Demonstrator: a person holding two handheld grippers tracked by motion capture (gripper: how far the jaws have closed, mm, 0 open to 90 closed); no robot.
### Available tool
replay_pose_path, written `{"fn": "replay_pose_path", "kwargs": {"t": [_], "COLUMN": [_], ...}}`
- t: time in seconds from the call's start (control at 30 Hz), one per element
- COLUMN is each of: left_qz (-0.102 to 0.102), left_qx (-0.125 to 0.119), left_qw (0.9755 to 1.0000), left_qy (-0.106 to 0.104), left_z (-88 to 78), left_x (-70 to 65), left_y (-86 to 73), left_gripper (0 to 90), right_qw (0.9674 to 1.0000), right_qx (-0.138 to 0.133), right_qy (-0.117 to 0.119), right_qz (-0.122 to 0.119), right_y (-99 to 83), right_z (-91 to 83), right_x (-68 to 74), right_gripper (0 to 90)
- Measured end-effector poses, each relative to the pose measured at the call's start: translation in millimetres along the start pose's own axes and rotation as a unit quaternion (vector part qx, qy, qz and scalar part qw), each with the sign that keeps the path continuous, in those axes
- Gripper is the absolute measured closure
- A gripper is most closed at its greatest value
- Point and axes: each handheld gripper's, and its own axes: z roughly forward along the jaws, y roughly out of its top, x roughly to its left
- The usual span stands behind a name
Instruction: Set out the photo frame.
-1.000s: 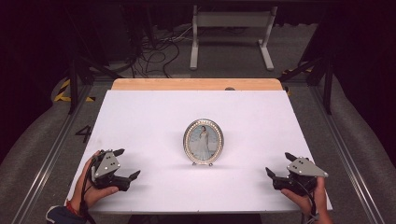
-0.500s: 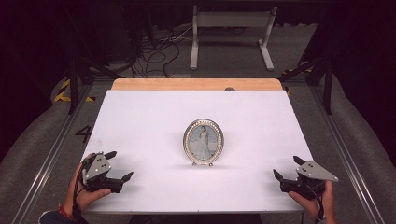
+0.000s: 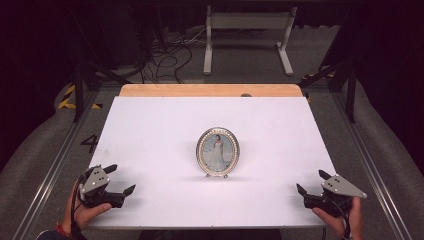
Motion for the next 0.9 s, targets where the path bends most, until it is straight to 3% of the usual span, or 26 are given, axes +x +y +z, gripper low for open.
{"fn": "replay_pose_path", "kwargs": {"t": [0.27,0.9], "left_qz": [0.01,0.011], "left_qx": [0.001,0.004], "left_qw": [1.0,0.9999], "left_qy": [-0.002,-0.007], "left_z": [1.4,4.9], "left_x": [-4.8,-7.2], "left_y": [2.2,2.4], "left_gripper": [8.4,8.3], "right_qw": [1.0,0.9999], "right_qx": [-0.002,0.002], "right_qy": [0.006,0.009], "right_qz": [-0.002,-0.006], "right_y": [-0.4,-1.3], "right_z": [0.6,-0.5], "right_x": [1.8,5.6], "right_gripper": [13.9,13.9]}}
